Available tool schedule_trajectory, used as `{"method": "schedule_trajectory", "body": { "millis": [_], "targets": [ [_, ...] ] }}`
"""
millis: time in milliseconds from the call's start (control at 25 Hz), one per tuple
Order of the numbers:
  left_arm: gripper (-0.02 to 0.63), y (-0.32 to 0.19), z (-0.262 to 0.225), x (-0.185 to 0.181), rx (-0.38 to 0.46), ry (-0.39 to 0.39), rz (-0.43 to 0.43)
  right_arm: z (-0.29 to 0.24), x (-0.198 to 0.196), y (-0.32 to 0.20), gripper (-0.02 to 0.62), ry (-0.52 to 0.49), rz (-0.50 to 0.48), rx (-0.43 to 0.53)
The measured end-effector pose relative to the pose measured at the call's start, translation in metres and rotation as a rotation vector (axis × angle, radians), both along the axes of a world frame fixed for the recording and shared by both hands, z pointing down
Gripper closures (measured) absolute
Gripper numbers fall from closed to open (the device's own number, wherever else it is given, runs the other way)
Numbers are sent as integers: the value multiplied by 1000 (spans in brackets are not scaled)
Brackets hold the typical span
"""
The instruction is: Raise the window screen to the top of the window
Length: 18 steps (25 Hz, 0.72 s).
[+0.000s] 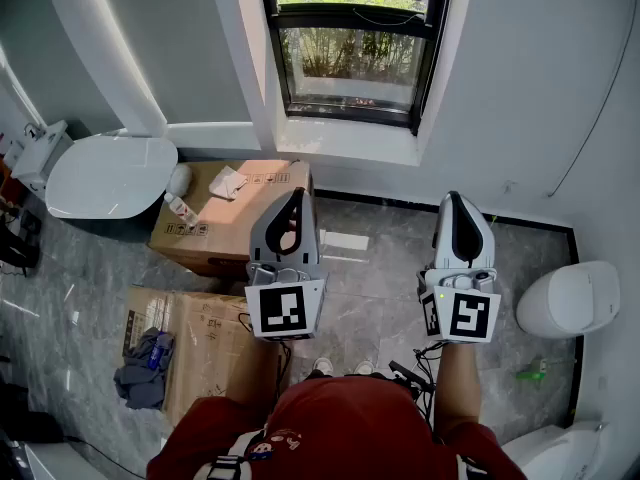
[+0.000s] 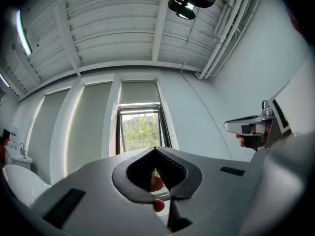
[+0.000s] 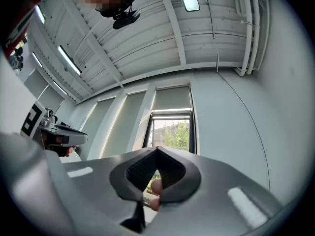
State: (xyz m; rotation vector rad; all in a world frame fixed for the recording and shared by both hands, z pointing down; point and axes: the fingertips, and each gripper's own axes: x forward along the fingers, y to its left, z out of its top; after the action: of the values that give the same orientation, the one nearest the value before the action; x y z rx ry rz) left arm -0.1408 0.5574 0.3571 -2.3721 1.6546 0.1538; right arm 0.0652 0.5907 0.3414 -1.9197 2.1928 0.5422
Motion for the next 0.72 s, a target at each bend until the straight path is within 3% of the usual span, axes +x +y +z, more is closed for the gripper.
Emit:
{"method": "schedule_trajectory", "body": {
  "millis": [720],
  "targets": [
    [601,30,15,56,-27,3,-1,25,55,30,586,-51,-20,-26]
  ]
}}
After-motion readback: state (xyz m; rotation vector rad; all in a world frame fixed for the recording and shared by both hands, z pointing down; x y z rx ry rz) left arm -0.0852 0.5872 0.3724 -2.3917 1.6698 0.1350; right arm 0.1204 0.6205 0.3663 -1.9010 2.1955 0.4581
